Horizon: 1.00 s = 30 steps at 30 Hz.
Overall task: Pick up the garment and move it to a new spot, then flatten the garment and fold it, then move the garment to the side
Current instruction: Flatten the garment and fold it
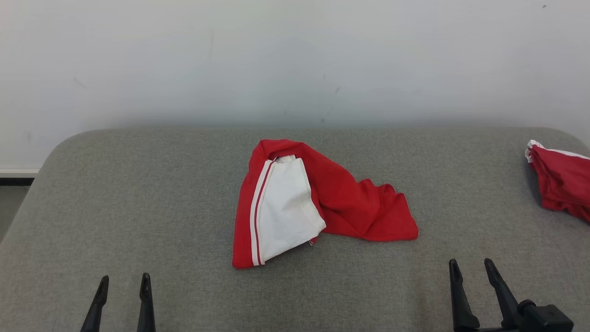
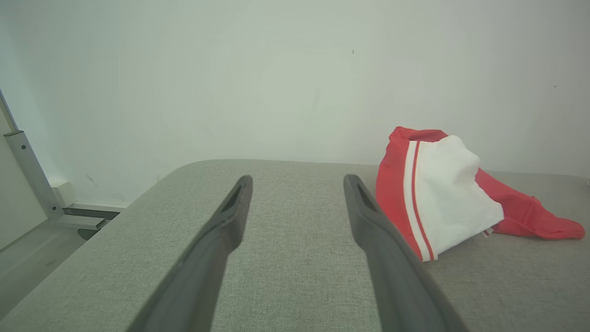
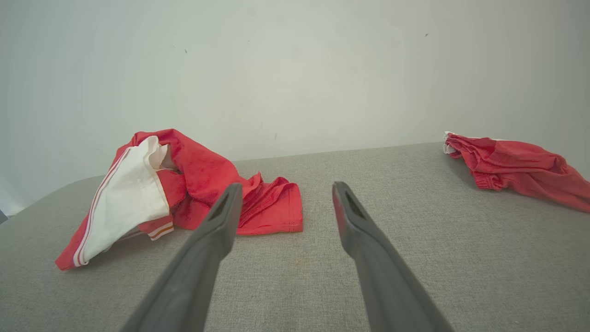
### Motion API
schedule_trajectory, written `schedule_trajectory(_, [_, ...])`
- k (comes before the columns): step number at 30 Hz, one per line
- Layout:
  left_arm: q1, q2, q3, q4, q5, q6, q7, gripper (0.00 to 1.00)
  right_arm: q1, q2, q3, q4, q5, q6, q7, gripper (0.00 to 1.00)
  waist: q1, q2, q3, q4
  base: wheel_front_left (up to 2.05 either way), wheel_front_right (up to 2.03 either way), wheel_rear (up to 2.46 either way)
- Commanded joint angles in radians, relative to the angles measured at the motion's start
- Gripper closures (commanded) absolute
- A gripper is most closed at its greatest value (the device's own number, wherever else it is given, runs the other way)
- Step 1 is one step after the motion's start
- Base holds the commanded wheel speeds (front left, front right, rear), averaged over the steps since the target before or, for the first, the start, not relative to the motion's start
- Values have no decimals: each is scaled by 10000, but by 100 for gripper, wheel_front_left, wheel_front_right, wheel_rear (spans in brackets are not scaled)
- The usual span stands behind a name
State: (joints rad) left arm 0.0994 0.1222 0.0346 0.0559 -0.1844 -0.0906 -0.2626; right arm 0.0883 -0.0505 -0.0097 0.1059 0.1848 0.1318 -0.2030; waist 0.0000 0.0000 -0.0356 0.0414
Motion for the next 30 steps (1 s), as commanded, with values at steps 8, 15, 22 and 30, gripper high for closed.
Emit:
schedule_trajectory(8, [-227, -101, -29, 38, 193, -128, -30, 0, -14, 1, -1, 34, 62, -26, -35, 0, 0, 0, 6, -91, 0, 0, 0])
schedule_trajectory(15, [-1326, 66, -670, 335, 335, -305, -30, 0, -119, 1, 146, 74, 93, -26, -48, 0, 0, 0, 154, -355, 0, 0, 0])
schedule_trajectory(22, [-2777, 342, -1462, 1004, 295, -383, -25, 0, -262, 1, 213, 206, 171, -26, -71, 0, 0, 0, 412, -950, 0, 0, 0])
schedule_trajectory(30, [-4665, 754, -2077, 2024, -75, -394, 329, 0, -563, 1, 158, 316, 322, -26, -250, 0, 0, 0, 1235, -1862, 0, 0, 0])
